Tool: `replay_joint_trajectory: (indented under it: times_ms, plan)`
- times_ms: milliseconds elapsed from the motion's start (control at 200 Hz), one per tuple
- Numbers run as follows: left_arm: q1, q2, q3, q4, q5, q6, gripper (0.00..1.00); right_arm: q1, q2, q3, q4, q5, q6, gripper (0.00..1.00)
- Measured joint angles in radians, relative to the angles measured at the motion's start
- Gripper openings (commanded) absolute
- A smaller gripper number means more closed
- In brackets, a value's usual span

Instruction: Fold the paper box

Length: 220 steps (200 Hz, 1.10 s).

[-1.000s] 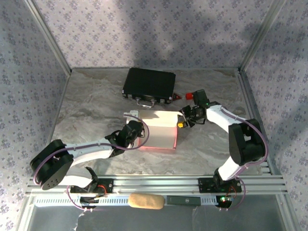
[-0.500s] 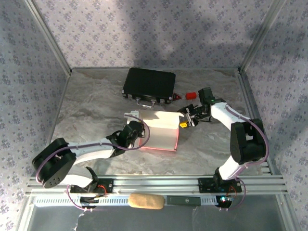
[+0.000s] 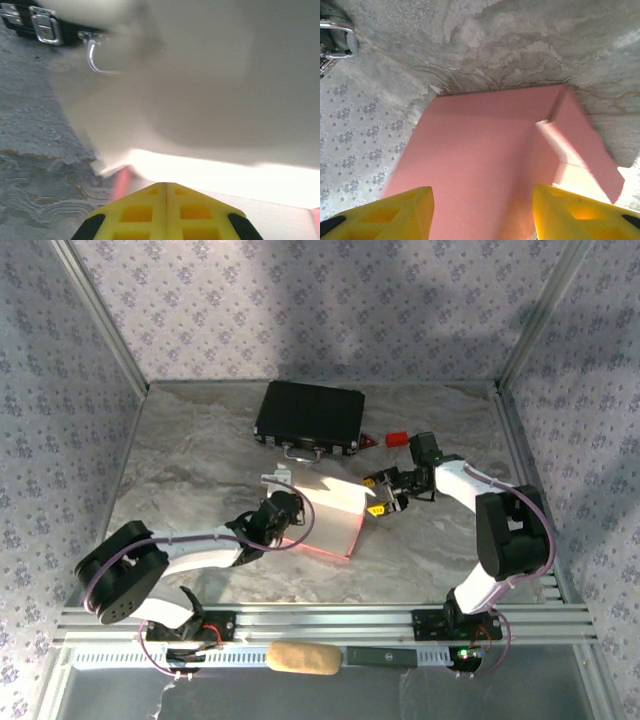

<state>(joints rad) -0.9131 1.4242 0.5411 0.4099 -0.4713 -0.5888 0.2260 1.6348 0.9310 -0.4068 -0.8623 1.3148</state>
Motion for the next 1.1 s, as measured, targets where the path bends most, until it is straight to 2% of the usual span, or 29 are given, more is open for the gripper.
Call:
replay_joint_trajectory:
  times_ms: [160,355,390,455,510,555,635,695,785,869,954,1099]
  plan:
    - [-0.019,0.010,-0.026,0.034,-0.001,-0.026,0.00,0.010,0.000,-0.041,0.048,-0.003,0.069,0.61]
    - [-0.016,0.003,-0.059,0.035,-0.023,-0.052,0.00,-0.046,-0.067,-0.099,0.057,-0.007,0.104,0.60]
    - [-0.016,-0.010,-0.060,0.028,-0.022,-0.052,0.05,-0.057,-0.089,-0.110,0.055,-0.006,0.108,0.59]
    - [-0.016,-0.060,-0.060,-0.007,-0.012,-0.061,0.22,-0.075,-0.139,-0.116,0.028,0.010,0.107,0.54]
    - [-0.017,-0.139,-0.053,-0.077,-0.008,-0.070,0.36,-0.090,-0.194,-0.117,0.021,0.027,0.097,0.48]
    - [-0.016,-0.202,-0.029,-0.153,-0.007,-0.085,0.44,-0.102,-0.250,-0.118,0.019,0.045,0.087,0.45]
    - [-0.003,-0.300,0.081,-0.349,0.005,-0.076,0.55,-0.122,-0.354,-0.089,-0.034,0.127,-0.031,0.41]
    - [0.032,-0.326,0.225,-0.527,0.026,-0.056,0.60,-0.100,-0.411,-0.009,-0.124,0.274,-0.167,0.42]
    - [0.135,-0.300,0.459,-0.770,0.060,0.017,0.61,0.031,-0.493,0.113,-0.187,0.528,-0.397,0.44]
    - [0.253,-0.237,0.636,-0.941,0.113,0.112,0.62,0.148,-0.551,0.180,-0.229,0.653,-0.573,0.50]
    - [0.340,-0.146,0.766,-1.076,0.183,0.231,0.64,0.217,-0.521,0.283,-0.325,0.743,-0.713,0.53]
    - [0.370,0.042,0.944,-1.249,0.311,0.425,0.68,0.349,-0.338,0.520,-0.456,0.893,-0.870,0.57]
